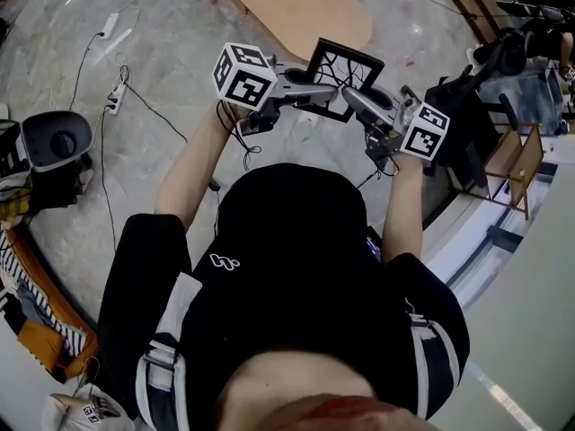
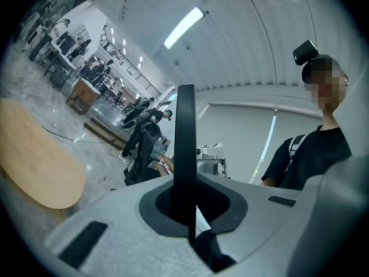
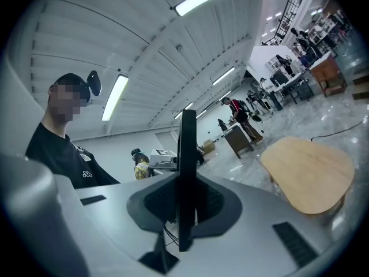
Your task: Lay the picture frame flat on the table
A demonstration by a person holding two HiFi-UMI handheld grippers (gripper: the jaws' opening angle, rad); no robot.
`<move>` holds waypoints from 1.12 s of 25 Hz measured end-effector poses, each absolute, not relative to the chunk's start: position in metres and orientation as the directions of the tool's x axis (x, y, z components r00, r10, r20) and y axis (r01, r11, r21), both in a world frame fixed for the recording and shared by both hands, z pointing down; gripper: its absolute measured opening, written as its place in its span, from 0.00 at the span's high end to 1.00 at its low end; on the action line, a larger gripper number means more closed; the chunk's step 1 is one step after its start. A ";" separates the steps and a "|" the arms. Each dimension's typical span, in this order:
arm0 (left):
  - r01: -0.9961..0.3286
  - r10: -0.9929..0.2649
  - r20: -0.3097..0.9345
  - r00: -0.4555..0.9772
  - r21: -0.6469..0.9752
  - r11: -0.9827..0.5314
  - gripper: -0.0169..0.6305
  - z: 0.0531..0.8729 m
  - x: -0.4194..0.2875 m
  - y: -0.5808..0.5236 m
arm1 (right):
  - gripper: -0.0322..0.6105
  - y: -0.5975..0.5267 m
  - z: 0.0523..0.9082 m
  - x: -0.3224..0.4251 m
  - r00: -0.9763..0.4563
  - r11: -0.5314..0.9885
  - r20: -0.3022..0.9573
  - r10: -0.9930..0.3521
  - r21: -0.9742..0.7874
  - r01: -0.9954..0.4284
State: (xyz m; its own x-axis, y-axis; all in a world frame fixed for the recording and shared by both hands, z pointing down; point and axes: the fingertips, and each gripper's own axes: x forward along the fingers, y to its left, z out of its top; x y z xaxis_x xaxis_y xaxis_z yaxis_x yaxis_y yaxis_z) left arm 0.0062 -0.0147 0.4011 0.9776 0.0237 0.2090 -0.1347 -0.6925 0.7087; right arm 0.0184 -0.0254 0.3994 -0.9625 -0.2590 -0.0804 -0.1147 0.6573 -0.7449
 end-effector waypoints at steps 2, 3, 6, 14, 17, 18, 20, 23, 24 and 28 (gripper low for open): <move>-0.140 0.012 0.210 0.978 0.693 -0.707 0.95 0.396 0.006 -0.015 | 0.87 -0.026 0.394 0.018 -0.963 0.674 -0.087 -0.257 -0.730 -0.113; -0.144 0.007 0.211 0.977 0.687 -0.712 0.95 0.394 0.006 -0.016 | 0.87 -0.027 0.392 0.018 -0.963 0.680 -0.090 -0.256 -0.724 -0.113; -0.147 0.005 0.215 0.977 0.684 -0.715 0.95 0.394 0.006 -0.017 | 0.87 -0.028 0.393 0.018 -0.961 0.685 -0.096 -0.260 -0.719 -0.114; -0.127 0.010 0.197 0.980 0.673 -0.729 0.95 0.382 0.005 -0.016 | 0.87 -0.027 0.378 0.017 -0.957 0.714 -0.106 -0.270 -0.688 -0.126; -0.102 0.031 0.184 0.983 0.672 -0.734 0.95 0.378 0.005 -0.014 | 0.87 -0.024 0.374 0.017 -0.955 0.732 -0.094 -0.280 -0.665 -0.149; -0.088 0.044 0.178 0.983 0.669 -0.738 0.95 0.376 0.005 -0.014 | 0.87 -0.024 0.372 0.017 -0.953 0.738 -0.091 -0.289 -0.655 -0.162; -0.058 0.070 0.163 0.984 0.667 -0.743 0.95 0.370 0.005 -0.012 | 0.87 -0.022 0.365 0.017 -0.946 0.746 -0.087 -0.313 -0.639 -0.188; -0.050 0.077 0.160 0.984 0.666 -0.744 0.95 0.364 0.002 -0.008 | 0.87 -0.018 0.359 0.014 -0.941 0.749 -0.082 -0.327 -0.630 -0.206; -0.055 0.074 0.165 0.984 0.664 -0.746 0.95 0.363 0.001 -0.008 | 0.87 -0.017 0.358 0.014 -0.942 0.752 -0.084 -0.325 -0.626 -0.203; -0.079 0.073 0.197 0.978 0.667 -0.741 0.95 0.370 0.005 -0.014 | 0.87 -0.023 0.365 0.018 -0.940 0.757 -0.104 -0.324 -0.624 -0.192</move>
State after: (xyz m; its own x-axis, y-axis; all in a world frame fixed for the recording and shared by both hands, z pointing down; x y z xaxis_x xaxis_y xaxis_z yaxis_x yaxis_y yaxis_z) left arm 0.0049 -0.0139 0.3696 0.9776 0.0732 0.1972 -0.0792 -0.7406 0.6673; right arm 0.0176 -0.0231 0.3652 -0.9404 -0.3237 -0.1040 -0.1917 0.7573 -0.6243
